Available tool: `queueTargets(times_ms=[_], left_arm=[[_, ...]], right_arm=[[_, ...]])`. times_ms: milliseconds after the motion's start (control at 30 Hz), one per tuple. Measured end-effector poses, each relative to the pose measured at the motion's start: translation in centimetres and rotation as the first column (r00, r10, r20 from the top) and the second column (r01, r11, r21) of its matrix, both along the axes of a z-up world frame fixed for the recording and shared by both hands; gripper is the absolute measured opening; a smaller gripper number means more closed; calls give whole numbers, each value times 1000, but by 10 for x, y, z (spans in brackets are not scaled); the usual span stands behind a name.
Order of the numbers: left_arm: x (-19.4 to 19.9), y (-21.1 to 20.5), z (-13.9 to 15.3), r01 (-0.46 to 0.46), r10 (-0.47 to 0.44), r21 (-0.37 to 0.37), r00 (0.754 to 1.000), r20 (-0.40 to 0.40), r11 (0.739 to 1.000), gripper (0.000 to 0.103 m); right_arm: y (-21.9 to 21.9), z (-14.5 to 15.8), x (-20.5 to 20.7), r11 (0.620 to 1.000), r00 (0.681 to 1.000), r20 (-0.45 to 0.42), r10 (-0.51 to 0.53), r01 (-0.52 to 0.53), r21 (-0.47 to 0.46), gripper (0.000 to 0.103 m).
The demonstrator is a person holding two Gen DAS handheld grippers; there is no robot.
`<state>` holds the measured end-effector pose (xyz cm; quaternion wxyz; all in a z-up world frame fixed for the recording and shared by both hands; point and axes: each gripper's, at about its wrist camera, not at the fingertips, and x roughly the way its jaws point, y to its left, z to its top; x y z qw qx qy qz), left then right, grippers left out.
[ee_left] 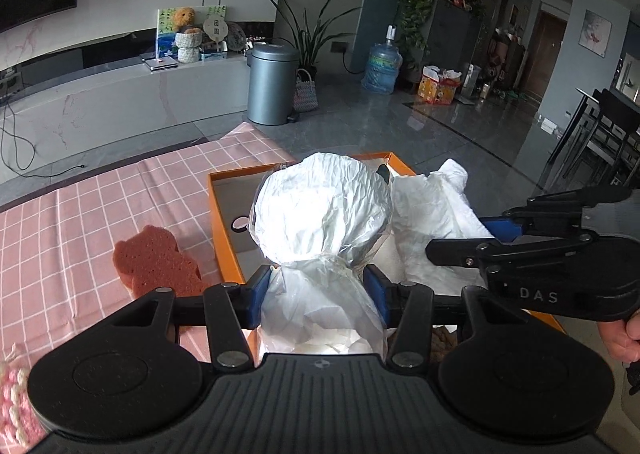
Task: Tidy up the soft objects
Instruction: 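Lower the plastic bundle and white cloth into the box and open both grippers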
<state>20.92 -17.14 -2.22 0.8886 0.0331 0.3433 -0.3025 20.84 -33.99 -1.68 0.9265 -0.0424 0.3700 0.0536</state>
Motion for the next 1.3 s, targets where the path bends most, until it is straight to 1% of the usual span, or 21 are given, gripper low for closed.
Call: queueTargets(times_ms=[233,333,467,600,667,733,833,900,1033,1167,1200,1267,1300], left_arm=[[12,-10,-6,53,-53,50,999,9,997,55],[19,-13,-7,63,-64,49,998,3,997,55],[24,-18,-8,69,-69,46,998,-7,997,55],[33,-31,-13,93,-91,66,995,-28,993,55],[34,-37,-17,109,-106,99,994,-33,989,55],[36,-45,-20,121,-119,130,993,-24,984,55],[37,-53,-25,140,-137,176,990,-28,974,55],[43,-58,-30,145,-138,212,989,-47,966,55],[48,-68,-38,169,-154,285,985,-73,944,56],[53,-77,-41,144,-133,379,990,-57,914,59],[53,-80,-42,144,-134,398,990,-53,906,63],[52,-87,-44,130,-128,450,991,-34,884,65],[51,-90,-45,120,-128,473,992,-16,873,67]], right_arm=[[-6,-18,27,1000,998,-56,2,-2,-2,26],[-12,-23,37,1000,997,-72,-13,13,0,26],[-13,-27,51,1000,995,-100,4,-4,2,26],[-10,-40,65,997,987,-162,16,-29,-74,28],[-11,-47,69,992,985,-171,18,-38,-117,30],[-10,-52,68,986,985,-168,43,-69,-151,33],[-10,-53,68,981,983,-169,67,-96,-171,38],[-13,-50,68,981,983,-167,74,-103,-168,41],[-19,-41,61,978,985,-141,96,-119,-169,53],[-20,-32,48,974,986,-118,122,-142,-177,54],[-21,-30,46,974,985,-113,130,-148,-172,54],[-23,-26,43,975,984,-103,142,-157,-159,54],[-24,-25,43,976,984,-102,145,-159,-150,54]])
